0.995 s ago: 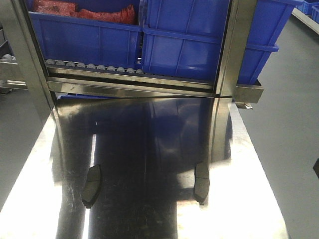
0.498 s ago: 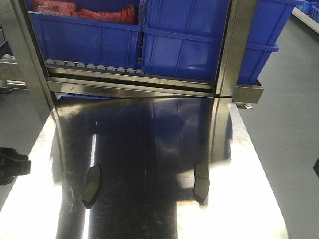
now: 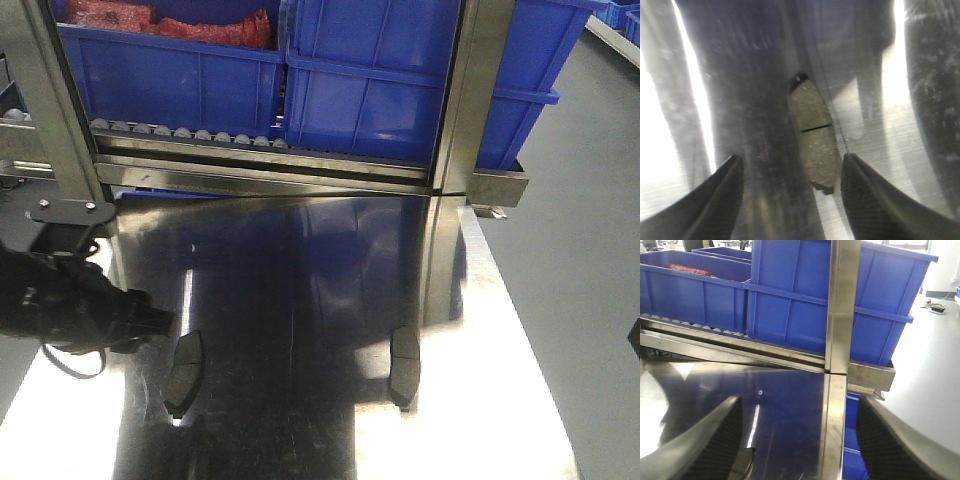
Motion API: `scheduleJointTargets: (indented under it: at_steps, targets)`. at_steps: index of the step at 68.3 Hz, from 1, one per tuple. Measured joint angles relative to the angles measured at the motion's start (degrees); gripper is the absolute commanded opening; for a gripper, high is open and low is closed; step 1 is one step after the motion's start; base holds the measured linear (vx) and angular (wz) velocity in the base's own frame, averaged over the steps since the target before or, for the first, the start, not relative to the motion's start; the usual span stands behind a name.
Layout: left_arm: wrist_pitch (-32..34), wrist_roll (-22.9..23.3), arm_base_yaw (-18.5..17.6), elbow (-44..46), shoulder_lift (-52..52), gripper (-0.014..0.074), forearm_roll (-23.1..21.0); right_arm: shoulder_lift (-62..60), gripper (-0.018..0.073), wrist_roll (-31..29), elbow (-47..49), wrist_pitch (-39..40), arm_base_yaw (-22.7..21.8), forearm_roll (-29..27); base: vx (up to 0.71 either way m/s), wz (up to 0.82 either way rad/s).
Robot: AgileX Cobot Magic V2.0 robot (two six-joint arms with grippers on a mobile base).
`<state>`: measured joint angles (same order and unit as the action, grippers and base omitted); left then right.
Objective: Move and align brake pads A on conveyor
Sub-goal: 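Lower the left gripper onto the brake pad nearest the left arm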
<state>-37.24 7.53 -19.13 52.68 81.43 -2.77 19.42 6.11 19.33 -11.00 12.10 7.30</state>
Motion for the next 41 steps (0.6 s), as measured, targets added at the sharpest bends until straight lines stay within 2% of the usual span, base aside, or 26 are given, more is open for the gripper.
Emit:
scheduleJointTargets:
  at_steps: [20, 41]
  targets:
    - [-0.8, 5.9, -4.1, 3.7, 10.0, 0.0409, 0.0, 0.0, 0.0471, 0.0, 0.0, 0.0, 0.0, 0.0, 0.0, 0.0]
    - [-3.6, 7.9, -5.7, 8.8, 18.0, 0.0411, 0.0, 0.0, 0.0471, 0.0, 0.0, 0.0, 0.0, 0.0, 0.0, 0.0]
